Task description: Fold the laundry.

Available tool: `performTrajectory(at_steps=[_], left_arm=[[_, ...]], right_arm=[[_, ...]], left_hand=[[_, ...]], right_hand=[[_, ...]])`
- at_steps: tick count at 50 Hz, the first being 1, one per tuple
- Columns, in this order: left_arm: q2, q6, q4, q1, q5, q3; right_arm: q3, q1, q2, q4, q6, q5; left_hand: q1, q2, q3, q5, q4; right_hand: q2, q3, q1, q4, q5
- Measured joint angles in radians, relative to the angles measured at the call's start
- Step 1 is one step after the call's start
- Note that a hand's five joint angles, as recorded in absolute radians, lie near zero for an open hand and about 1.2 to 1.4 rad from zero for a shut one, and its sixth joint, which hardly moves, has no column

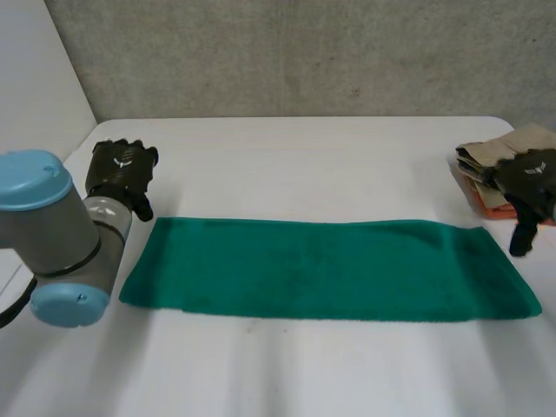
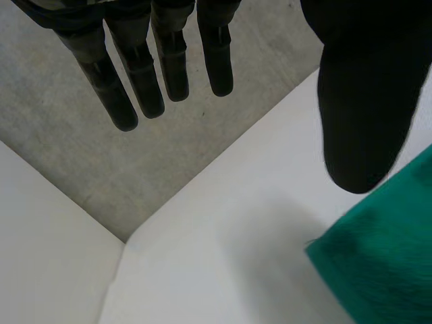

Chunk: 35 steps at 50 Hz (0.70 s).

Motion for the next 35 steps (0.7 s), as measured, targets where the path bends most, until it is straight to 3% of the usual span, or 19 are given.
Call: performTrajectory(at_steps=[11, 16, 26, 28, 30, 31, 35], left_arm=[[0.029, -0.068, 0.04, -0.01, 0.005, -0.071], [0.025, -0.066, 0.047, -0.009, 0.005, -0.075], [0.018, -0.066, 0.048, -0.007, 0.01, -0.082], [0.017, -0.066, 0.048, -0.007, 0.01, -0.083], [0.017, -0.066, 0.048, -0.007, 0.01, -0.083], [0.017, -0.066, 0.047, -0.008, 0.01, -0.085], [0.02, -0.067, 0.047, -0.009, 0.009, -0.088]], right_arm=[[0.333, -0.182, -0.059, -0.083, -0.014, -0.201], [0.426, -0.222, -0.029, -0.206, -0.013, -0.257], [0.465, -0.24, 0.07, -0.355, -0.015, -0.272], [0.462, -0.242, 0.089, -0.367, -0.015, -0.268], [0.462, -0.242, 0.089, -0.367, -0.015, -0.268], [0.46, -0.254, 0.1, -0.389, -0.014, -0.262], [0.464, -0.289, 0.091, -0.425, -0.014, -0.249]], left_hand=[[0.0, -0.002, 0.0, -0.004, 0.0], [0.0, -0.003, 0.0, -0.004, 0.0], [0.0, -0.003, 0.0, -0.004, 0.0], [0.0, -0.004, 0.0, -0.004, 0.0], [0.0, -0.004, 0.0, -0.004, 0.0], [0.0, -0.004, 0.0, -0.004, 0.0], [0.0, -0.004, 0.0, -0.004, 0.0]], right_hand=[[0.002, 0.002, 0.0, 0.001, 0.0], [0.171, 0.181, 0.139, 0.16, 0.145], [0.345, 0.352, 0.29, 0.332, 0.302], [0.779, 0.776, 0.644, 0.755, 0.709], [0.779, 0.776, 0.644, 0.755, 0.709], [0.957, 0.958, 0.756, 0.942, 0.901], [0.957, 0.964, 0.763, 0.953, 0.909]])
